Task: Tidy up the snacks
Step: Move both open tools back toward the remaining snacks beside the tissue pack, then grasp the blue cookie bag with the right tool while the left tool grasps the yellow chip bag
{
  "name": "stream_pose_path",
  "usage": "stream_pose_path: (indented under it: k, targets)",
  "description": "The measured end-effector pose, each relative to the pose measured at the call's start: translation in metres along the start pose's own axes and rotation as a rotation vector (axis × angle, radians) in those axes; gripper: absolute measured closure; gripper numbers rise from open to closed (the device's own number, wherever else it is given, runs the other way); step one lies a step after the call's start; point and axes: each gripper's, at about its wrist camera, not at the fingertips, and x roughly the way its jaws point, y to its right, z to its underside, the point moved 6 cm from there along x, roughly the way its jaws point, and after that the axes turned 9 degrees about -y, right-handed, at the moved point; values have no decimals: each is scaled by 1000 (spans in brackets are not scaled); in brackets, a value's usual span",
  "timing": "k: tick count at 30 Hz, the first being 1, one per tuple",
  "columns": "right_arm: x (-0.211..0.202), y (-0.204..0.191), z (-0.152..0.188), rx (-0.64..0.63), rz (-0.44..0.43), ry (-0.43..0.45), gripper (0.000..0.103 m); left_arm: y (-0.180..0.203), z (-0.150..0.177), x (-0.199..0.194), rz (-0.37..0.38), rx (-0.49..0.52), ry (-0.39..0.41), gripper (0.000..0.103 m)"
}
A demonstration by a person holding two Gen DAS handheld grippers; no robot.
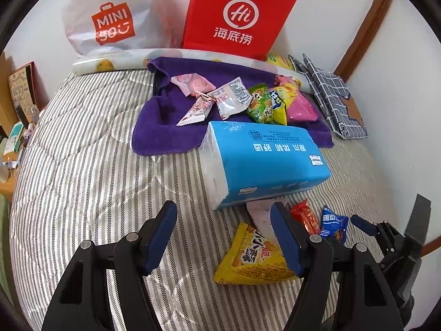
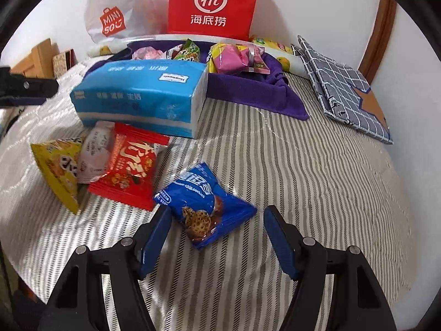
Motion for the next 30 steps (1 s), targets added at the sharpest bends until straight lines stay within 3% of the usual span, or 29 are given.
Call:
stream_pose_path:
  k: [4, 9, 21, 30]
  targets:
    - [2, -1, -4, -17, 5, 8, 35, -3, 0, -3, 2, -1, 2, 33]
    - [6, 0, -9, -29, 19, 18, 27, -4, 1, -4, -5, 2, 0, 33]
    - [-4, 8, -11, 67, -160, 39, 27, -2, 5, -1, -4, 16, -6, 33]
    - [17, 6, -28, 157, -176, 20, 26, -12, 8, -3, -15, 5, -12, 33]
